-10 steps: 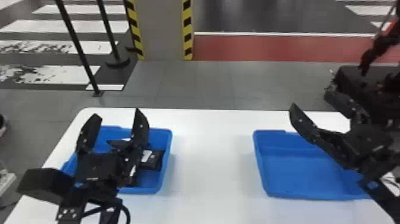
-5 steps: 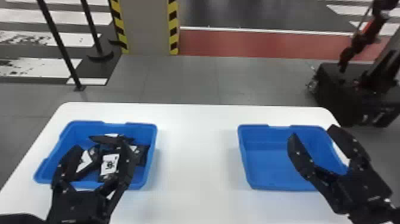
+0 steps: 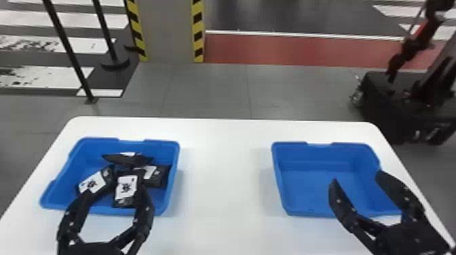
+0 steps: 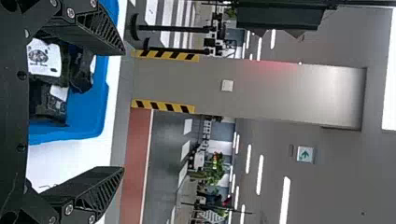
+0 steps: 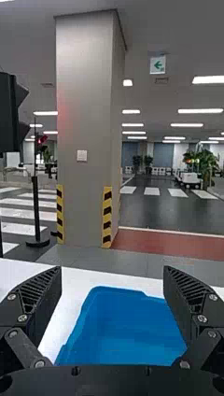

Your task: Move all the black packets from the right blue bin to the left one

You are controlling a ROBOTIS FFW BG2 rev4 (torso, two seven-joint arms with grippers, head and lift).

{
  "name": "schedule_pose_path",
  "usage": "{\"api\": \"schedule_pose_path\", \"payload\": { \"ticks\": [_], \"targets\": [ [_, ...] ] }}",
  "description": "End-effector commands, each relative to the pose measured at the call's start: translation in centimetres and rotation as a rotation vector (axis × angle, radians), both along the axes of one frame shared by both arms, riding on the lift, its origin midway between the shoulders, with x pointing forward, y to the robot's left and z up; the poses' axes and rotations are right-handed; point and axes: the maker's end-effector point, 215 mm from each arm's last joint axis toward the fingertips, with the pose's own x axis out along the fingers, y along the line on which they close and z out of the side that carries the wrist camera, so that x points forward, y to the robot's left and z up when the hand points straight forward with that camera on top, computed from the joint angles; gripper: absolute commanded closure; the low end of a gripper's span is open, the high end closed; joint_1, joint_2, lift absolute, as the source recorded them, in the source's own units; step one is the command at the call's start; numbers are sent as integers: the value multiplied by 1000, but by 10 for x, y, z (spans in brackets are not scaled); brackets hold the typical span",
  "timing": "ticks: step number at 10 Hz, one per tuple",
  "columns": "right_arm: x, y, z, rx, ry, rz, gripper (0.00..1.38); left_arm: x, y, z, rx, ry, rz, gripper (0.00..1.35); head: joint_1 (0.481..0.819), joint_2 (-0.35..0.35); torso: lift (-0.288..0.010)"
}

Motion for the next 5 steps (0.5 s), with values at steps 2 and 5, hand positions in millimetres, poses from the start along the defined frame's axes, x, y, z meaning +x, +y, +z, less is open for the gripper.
{"api": "schedule_pose_path", "payload": {
  "ticks": [2, 5],
  "targets": [
    [-8, 0, 3, -1, 6, -9, 233, -10, 8, 1, 8, -2, 15, 156, 695, -35, -110],
    [-7, -1, 3, -2, 11, -13, 234, -11, 13, 3, 26, -5, 21, 156, 695, -19, -110]
  ]
}}
